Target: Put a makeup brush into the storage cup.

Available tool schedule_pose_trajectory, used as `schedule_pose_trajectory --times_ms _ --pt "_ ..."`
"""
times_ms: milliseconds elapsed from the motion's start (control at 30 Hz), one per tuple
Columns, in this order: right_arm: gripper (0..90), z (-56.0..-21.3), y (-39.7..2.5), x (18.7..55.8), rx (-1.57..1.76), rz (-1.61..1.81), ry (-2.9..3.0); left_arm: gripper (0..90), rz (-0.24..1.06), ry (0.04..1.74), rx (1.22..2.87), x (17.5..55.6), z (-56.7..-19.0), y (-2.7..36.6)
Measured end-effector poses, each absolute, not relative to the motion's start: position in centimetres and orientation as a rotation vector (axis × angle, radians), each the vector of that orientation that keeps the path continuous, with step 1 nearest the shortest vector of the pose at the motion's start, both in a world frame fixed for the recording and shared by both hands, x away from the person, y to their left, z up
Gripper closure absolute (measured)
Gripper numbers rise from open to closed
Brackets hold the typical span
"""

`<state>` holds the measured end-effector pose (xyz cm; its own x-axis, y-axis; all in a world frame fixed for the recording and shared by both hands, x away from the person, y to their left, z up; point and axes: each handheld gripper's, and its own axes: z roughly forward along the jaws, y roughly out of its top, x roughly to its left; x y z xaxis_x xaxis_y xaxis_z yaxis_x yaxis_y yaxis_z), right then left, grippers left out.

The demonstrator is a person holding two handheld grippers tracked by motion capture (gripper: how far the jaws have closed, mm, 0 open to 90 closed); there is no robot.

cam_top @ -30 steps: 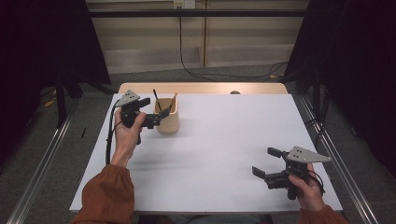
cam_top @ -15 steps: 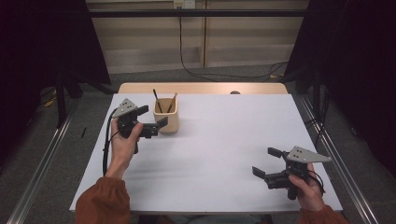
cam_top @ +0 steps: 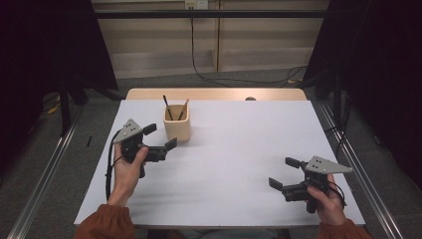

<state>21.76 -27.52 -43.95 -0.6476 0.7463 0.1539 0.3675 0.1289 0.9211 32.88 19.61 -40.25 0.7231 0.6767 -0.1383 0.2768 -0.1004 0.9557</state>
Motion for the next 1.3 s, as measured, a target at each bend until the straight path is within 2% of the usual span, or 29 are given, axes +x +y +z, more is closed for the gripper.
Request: schedule_pose_trajectory --times_ms 267,600,1300 --pt "1.5 -44.0 -27.5 21.8 1.073 1.525 2.071 1.9 0.454 0.757 1.687 30.8 -40.3 19.7" --pt "1.4 -43.9 -27.6 21.8 1.081 1.525 2.062 2.0 0.426 0.784 1.69 28.7 -40.8 20.9" --pt "1.2 -43.9 -28.5 21.2 1.107 1.511 2.034 2.2 0.476 0.807 1.695 24.7 -42.2 22.7"
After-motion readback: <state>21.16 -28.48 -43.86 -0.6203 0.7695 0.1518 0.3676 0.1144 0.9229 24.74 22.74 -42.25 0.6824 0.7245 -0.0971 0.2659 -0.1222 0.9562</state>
